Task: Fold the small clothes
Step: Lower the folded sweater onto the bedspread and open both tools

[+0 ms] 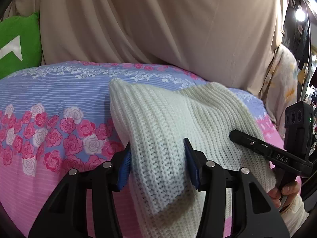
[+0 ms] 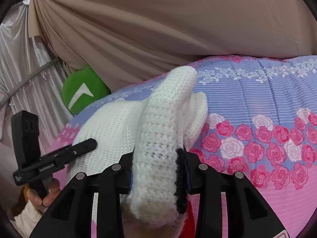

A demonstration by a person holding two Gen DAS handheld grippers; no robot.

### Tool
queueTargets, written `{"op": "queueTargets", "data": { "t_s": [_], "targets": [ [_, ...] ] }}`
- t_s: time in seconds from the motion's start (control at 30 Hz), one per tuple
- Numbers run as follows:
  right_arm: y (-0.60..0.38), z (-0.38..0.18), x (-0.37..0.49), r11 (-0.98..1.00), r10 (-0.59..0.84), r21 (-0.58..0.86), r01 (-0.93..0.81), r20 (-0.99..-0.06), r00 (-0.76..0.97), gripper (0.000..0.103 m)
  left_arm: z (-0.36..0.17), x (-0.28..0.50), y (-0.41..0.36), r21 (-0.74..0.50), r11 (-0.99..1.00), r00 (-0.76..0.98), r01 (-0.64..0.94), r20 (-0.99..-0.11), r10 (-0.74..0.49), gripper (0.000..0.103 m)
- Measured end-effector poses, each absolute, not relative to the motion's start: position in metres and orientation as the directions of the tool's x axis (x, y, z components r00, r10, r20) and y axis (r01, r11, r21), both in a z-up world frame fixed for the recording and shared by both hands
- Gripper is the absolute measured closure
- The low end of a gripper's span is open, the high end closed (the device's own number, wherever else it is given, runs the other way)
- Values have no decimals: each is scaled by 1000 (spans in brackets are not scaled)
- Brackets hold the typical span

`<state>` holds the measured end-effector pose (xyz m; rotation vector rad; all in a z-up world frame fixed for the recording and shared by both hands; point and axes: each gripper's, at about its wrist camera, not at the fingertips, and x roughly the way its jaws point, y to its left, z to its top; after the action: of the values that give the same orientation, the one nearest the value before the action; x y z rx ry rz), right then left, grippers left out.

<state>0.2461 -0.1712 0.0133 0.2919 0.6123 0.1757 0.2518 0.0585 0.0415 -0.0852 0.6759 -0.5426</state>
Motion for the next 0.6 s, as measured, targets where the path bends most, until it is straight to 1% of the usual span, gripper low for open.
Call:
{"op": "queueTargets", "data": {
  "t_s": [0.03, 0.07, 0.13, 0.17, 0.23, 0.3, 0.37, 0.4, 0.43, 0.47, 0.5, 0.57, 0.6],
  "targets": [
    [-171, 1, 254, 960, 206, 278, -41, -597, 775, 65, 33, 256, 54, -215, 875, 644, 433, -606, -467, 54],
    [-174, -8, 258, 962, 191, 272, -19, -622, 760, 60, 27, 258, 53, -194, 885, 647, 423, -619, -445, 50],
    [-185, -9, 253, 936, 240, 353, -13, -607, 758, 58, 27, 254, 58, -198, 888, 658, 415, -609, -443, 47],
    [-189, -1, 246, 930, 242, 368, -5, -601, 762, 58, 31, 250, 60, -201, 893, 662, 403, -609, -436, 47],
    [-190, 20, 226, 942, 190, 335, 14, -566, 802, 60, 45, 235, 66, -191, 905, 693, 380, -590, -415, 48],
    [-183, 43, 200, 958, 157, 288, 1, -524, 837, 72, 62, 211, 68, -126, 925, 749, 358, -554, -365, 48],
    [-169, 56, 185, 966, 172, 254, -45, -504, 846, 96, 76, 189, 63, -75, 935, 787, 346, -519, -332, 46],
    [-159, 58, 180, 970, 187, 233, -75, -506, 842, 101, 79, 182, 59, -69, 935, 789, 348, -518, -332, 46],
    [-153, 56, 175, 973, 195, 210, -98, -516, 834, 103, 80, 179, 52, -67, 932, 779, 357, -528, -337, 46],
    [-140, 52, 175, 980, 184, 162, -113, -535, 825, 103, 76, 177, 43, -55, 926, 760, 374, -554, -340, 46],
    [-129, 45, 178, 990, 140, 99, -102, -558, 818, 103, 71, 176, 36, -31, 929, 754, 368, -576, -317, 44],
    [-126, 27, 185, 999, 46, 15, -46, -604, 796, 103, 52, 179, 25, 44, 946, 752, 320, -619, -225, 45],
    [-132, 20, 186, 1000, 14, 3, -16, -621, 784, 103, 42, 182, 24, 66, 954, 744, 294, -642, -185, 45]
  ]
}}
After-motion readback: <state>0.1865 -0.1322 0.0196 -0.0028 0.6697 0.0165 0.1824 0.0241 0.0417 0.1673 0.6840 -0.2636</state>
